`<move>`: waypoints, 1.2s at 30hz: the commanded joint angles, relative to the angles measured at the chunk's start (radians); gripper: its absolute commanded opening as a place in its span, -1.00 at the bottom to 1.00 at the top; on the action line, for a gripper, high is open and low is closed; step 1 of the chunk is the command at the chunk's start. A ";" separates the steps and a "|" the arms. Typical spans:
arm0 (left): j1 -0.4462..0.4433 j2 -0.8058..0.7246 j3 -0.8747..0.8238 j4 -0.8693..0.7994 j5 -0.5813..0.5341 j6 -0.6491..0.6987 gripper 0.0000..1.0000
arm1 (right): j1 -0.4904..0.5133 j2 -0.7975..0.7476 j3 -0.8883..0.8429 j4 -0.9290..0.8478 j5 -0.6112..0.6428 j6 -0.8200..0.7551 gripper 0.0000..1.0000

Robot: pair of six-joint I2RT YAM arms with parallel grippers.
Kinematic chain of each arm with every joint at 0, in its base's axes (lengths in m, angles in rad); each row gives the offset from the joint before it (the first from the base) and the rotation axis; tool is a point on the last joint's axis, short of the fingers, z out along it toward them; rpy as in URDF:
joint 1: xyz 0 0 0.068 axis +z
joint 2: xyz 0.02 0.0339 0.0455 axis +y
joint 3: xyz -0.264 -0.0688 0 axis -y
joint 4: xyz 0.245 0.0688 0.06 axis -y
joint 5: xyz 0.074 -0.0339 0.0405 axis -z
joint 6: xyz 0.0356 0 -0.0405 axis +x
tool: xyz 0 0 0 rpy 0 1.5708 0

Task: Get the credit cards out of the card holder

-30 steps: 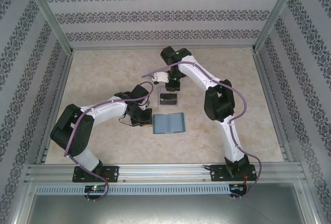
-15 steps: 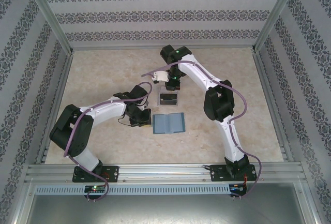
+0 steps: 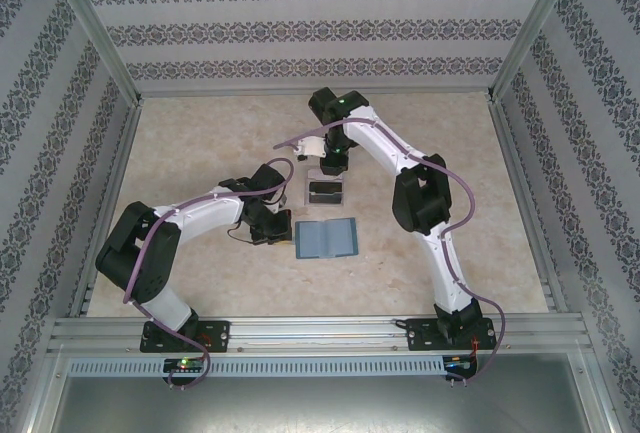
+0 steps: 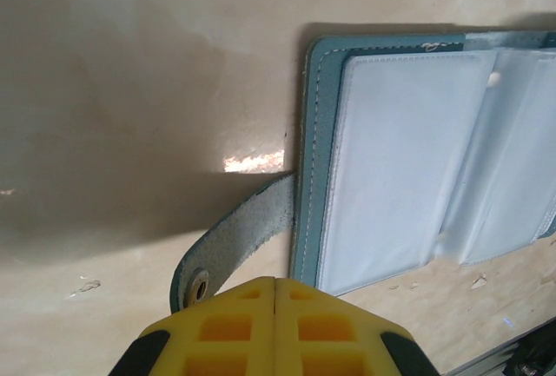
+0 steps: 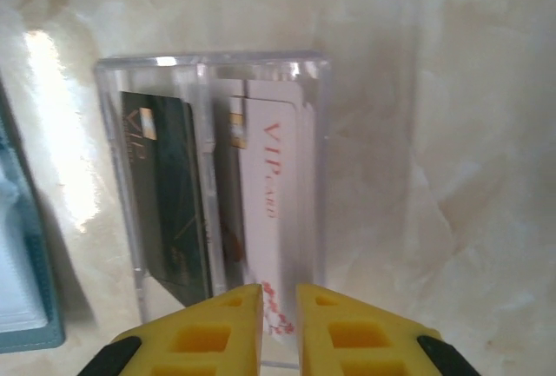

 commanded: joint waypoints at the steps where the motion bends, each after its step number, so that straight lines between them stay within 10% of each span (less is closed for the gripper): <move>1: 0.019 -0.003 0.003 -0.016 0.001 0.021 -0.96 | -0.012 -0.100 -0.053 0.077 0.064 0.028 -0.61; 11: 0.031 0.005 0.066 -0.055 -0.113 0.111 -0.88 | -0.035 -0.335 -0.349 0.299 0.086 0.163 -0.32; 20: 0.127 0.003 0.084 -0.023 -0.237 0.188 -0.20 | -0.087 -0.642 -0.835 0.639 0.185 0.341 0.55; 23: 0.174 -0.011 0.083 -0.028 -0.307 0.224 0.42 | -0.136 -0.732 -0.988 0.755 0.197 0.415 0.96; 26: 0.215 -0.037 0.079 -0.029 -0.376 0.264 0.99 | -0.188 -0.798 -1.112 0.862 0.180 0.490 0.96; 36: 0.303 -0.181 -0.016 0.107 -0.743 0.397 1.00 | -0.402 -0.903 -1.456 1.300 0.081 0.774 0.96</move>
